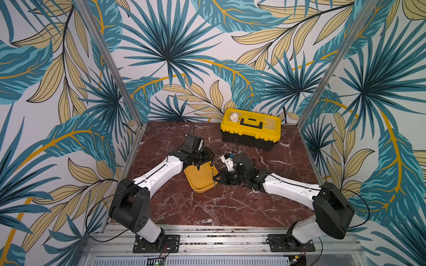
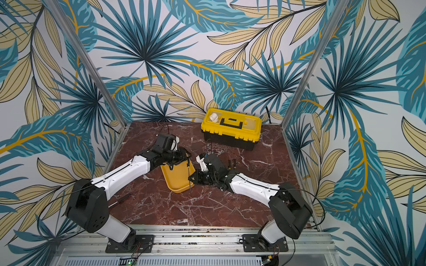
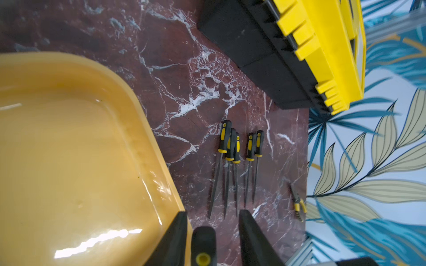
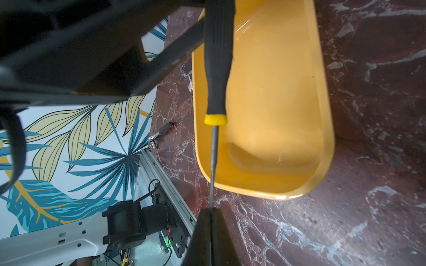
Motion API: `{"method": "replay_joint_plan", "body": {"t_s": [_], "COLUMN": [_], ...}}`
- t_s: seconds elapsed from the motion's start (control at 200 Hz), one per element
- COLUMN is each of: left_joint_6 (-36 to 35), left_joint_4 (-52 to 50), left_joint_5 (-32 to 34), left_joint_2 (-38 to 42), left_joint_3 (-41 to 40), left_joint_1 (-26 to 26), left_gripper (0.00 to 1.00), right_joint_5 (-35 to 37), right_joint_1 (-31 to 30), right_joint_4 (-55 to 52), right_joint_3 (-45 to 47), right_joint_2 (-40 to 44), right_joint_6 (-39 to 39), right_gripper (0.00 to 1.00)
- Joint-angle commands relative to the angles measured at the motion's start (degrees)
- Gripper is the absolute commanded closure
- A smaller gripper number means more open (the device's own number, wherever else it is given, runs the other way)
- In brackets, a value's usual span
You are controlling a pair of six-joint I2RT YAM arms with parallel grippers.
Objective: Take the file tool out of the storage box
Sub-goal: Pick up the file tool from the storage box, then place the file tool at the center of the board.
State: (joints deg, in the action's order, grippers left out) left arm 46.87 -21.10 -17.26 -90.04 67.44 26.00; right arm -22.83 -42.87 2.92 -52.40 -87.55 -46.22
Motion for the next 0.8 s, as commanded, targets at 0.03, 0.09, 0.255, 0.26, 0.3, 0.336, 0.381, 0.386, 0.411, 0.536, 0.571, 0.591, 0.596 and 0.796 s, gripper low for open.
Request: {"method": "replay_joint_plan", "body": {"t_s": [0.03,0.09,0.255,0.26,0.3,0.336,0.381,0.386,0.411,0.536,0.571,0.591,0.596,0.796], "left_joint_6": [-2.8,-4.3,-9.4,-9.5,-10.7,-11.3,-12.0,-12.1,-12.3,-13.3,-13.3,-13.4,-13.4,-13.7], "left_joint_4": [-2.2,-3.7,-10.2,-10.6,-11.8,-12.7,-13.4,-13.5,-13.7,-14.4,-14.3,-14.2,-14.2,-14.4], "left_joint_5": [-0.8,-0.7,0.9,1.1,1.4,1.7,2.0,2.0,2.0,2.8,3.1,3.2,3.2,3.3], "left_joint_2": [1.2,2.3,5.2,5.3,5.9,6.4,6.9,7.1,7.3,9.0,9.4,9.6,9.7,11.3], "left_joint_3": [3.9,4.5,6.5,6.5,6.8,6.8,6.5,6.6,6.2,4.3,3.7,3.4,3.3,1.1], "left_joint_1": [-1.1,-1.9,-3.6,-3.6,-3.8,-3.7,-3.8,-3.8,-3.7,-3.8,-3.8,-3.8,-3.8,-3.7], "left_gripper": [0.42,0.34,0.04,0.03,0.0,0.0,0.0,0.0,0.0,0.0,0.0,0.0,0.0,0.0], "right_joint_5": [5.2,8.1,16.9,17.1,19.0,20.3,21.7,21.9,22.5,25.3,25.9,26.2,26.3,27.7], "right_joint_1": [-0.3,-0.3,-0.3,-0.3,-0.2,-0.2,0.0,0.0,0.1,0.8,1.1,1.2,1.1,1.8], "right_joint_4": [-3.0,-5.3,-14.7,-14.7,-18.2,-19.7,-21.3,-21.5,-22.5,-26.8,-27.8,-28.2,-28.2,-29.9], "right_joint_3": [-0.6,-1.1,-3.3,-3.5,-3.9,-4.2,-4.6,-4.6,-4.8,-6.2,-6.7,-6.9,-7.0,-10.3], "right_joint_2": [0.8,1.1,2.1,2.1,2.3,2.5,2.6,2.6,2.7,2.3,2.1,1.8,1.7,-3.2], "right_joint_6": [0.3,0.4,3.4,3.5,4.3,4.8,5.4,5.4,5.8,6.9,6.9,7.0,7.1,6.4], "right_gripper": [1.0,1.0,1.0,1.0,1.0,1.0,1.0,1.0,1.0,1.0,1.0,1.0,1.0,1.0]}}
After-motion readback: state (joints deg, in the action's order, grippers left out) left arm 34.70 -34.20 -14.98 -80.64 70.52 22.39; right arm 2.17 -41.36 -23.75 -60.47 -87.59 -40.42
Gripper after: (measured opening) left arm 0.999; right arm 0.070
